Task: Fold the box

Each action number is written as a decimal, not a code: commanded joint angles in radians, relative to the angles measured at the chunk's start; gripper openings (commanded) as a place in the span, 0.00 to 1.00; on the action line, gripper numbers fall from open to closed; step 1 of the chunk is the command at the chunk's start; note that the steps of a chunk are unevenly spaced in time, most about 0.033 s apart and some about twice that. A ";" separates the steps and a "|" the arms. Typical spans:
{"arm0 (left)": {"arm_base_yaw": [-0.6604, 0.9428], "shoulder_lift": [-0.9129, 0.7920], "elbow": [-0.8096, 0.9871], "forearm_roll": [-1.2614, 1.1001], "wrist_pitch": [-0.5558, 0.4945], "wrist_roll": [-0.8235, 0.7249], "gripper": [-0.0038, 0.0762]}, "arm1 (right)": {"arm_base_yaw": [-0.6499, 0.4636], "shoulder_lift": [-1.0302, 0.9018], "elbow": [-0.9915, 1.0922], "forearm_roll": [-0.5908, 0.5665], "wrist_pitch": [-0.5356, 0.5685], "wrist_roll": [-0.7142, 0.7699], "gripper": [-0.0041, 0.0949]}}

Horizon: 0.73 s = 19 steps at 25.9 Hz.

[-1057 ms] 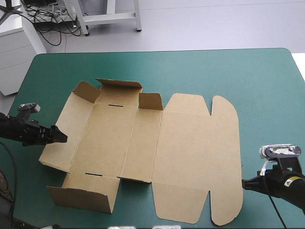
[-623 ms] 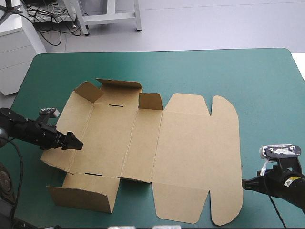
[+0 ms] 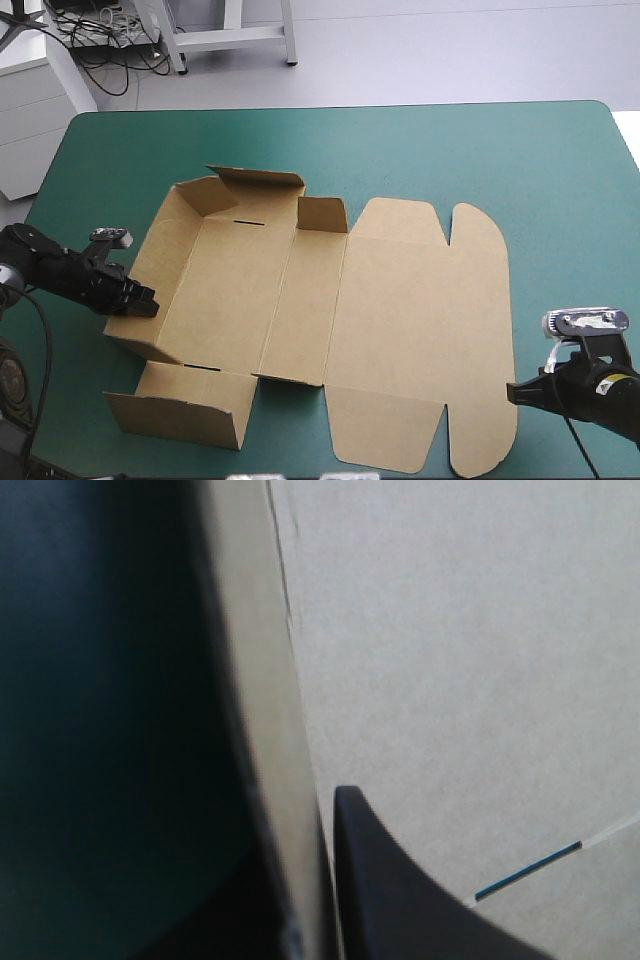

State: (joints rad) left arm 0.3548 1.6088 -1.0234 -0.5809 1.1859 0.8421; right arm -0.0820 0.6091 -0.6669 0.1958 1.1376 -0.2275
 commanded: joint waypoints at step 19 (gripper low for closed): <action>-0.010 -0.038 -0.132 -0.018 0.018 -0.049 0.04 | -0.008 0.004 -0.024 0.016 -0.034 -0.004 0.02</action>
State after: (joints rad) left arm 0.3546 1.6088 -1.0777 -0.5647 1.1777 0.8098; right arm -0.0820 0.6091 -0.6669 0.1987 1.1385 -0.2275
